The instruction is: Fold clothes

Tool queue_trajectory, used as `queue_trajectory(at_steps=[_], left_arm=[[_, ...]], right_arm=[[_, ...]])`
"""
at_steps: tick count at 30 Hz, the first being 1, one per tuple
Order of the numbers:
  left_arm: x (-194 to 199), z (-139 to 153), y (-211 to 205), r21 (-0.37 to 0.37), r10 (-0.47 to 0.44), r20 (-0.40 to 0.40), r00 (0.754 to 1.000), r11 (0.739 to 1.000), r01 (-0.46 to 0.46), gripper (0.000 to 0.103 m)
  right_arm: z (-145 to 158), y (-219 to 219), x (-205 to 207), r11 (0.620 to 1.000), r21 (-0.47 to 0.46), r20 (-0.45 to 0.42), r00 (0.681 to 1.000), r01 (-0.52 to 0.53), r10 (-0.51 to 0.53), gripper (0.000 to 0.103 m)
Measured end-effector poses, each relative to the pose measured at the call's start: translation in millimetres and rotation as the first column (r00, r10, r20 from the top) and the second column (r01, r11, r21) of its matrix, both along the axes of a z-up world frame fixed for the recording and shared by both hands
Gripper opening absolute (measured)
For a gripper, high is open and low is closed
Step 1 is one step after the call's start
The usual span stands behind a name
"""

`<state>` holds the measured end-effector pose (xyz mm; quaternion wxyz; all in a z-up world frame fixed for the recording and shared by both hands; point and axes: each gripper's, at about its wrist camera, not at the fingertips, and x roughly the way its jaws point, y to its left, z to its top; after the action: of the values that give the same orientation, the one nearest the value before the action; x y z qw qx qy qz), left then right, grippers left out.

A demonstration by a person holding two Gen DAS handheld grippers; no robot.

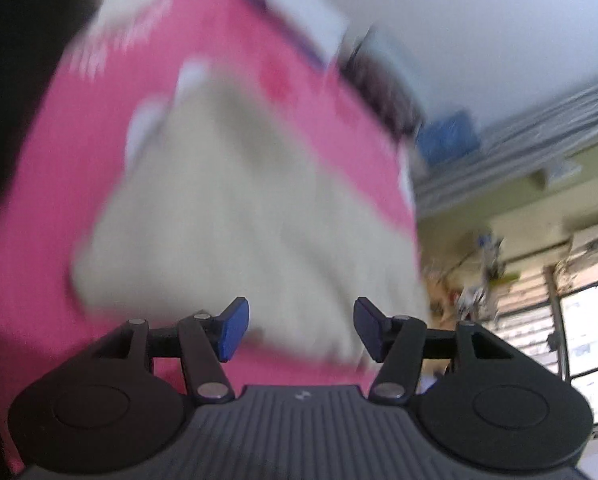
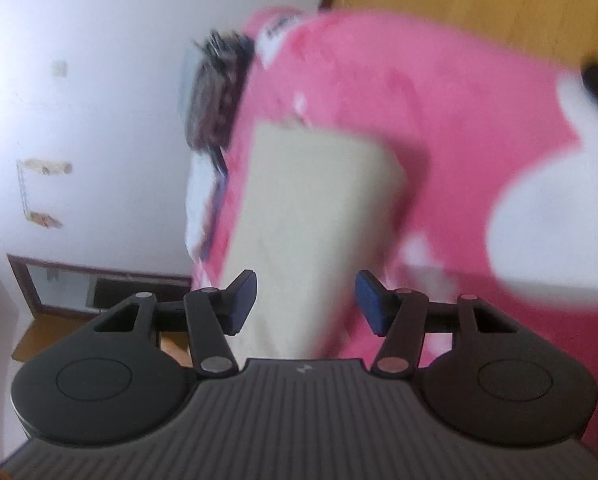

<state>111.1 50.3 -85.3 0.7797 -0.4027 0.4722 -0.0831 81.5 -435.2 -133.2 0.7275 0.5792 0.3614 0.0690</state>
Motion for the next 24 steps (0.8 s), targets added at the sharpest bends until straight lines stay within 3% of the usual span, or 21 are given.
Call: queue_trajectory(at_steps=[1,3,5,8,12,16,18,20,21,24], left_arm=[[-7.8,-11.3,-9.1,-0.002,0.003,-0.037,0.999,1.0,-0.003,0.059],[-17.9,-34.6,-11.7,-0.037,0.102,-0.09,0.991,0.994,-0.105,0.059],[-26.6,-49.6,-7.3,-0.034,0.226,-0.097,0.969,0.973,-0.23,0.06],[-32.3,-60.5,2.5,-0.01,0.325,-0.064,0.943,0.945,-0.326,0.065],[-27.3,-73.3,17.9,-0.054,0.358,-0.055,0.932,0.931,-0.361,0.066],[-20.9,-68.0,22.8,-0.02,0.405,-0.011,0.914,0.914,-0.405,0.065],[-16.9,-64.4,22.2,0.021,0.409,0.005,0.913,0.912,-0.409,0.056],[-15.0,-58.0,21.3,0.065,0.409,0.015,0.912,0.91,-0.409,0.043],[-15.4,-53.7,20.3,0.083,0.408,0.019,0.913,0.909,-0.408,0.035],[-18.7,-34.0,20.8,0.105,0.392,0.036,0.919,0.913,-0.394,0.029]], right_arm=[[-5.7,6.5,0.0,1.0,-0.001,-0.022,1.0,-0.01,0.01,0.055],[-15.0,15.9,3.8,1.0,-0.012,-0.058,0.998,-0.015,0.014,0.055],[-21.9,21.7,9.1,1.0,-0.023,-0.079,0.997,-0.005,0.003,0.055],[-29.0,22.0,18.3,0.999,-0.011,-0.07,0.997,0.036,-0.036,0.055],[-36.9,15.0,28.9,0.994,0.025,-0.052,0.993,0.107,-0.106,0.054],[-45.1,11.2,45.2,0.98,0.07,-0.034,0.982,0.188,-0.186,0.052],[-44.7,10.1,52.0,0.979,0.052,-0.026,0.98,0.198,-0.197,0.046],[-44.2,10.8,58.0,0.979,0.013,-0.029,0.979,0.204,-0.204,0.026],[-44.2,11.4,59.8,0.978,-0.001,-0.031,0.978,0.207,-0.207,0.024],[-33.2,11.6,57.6,0.98,-0.042,-0.007,0.98,0.197,-0.197,0.017]])
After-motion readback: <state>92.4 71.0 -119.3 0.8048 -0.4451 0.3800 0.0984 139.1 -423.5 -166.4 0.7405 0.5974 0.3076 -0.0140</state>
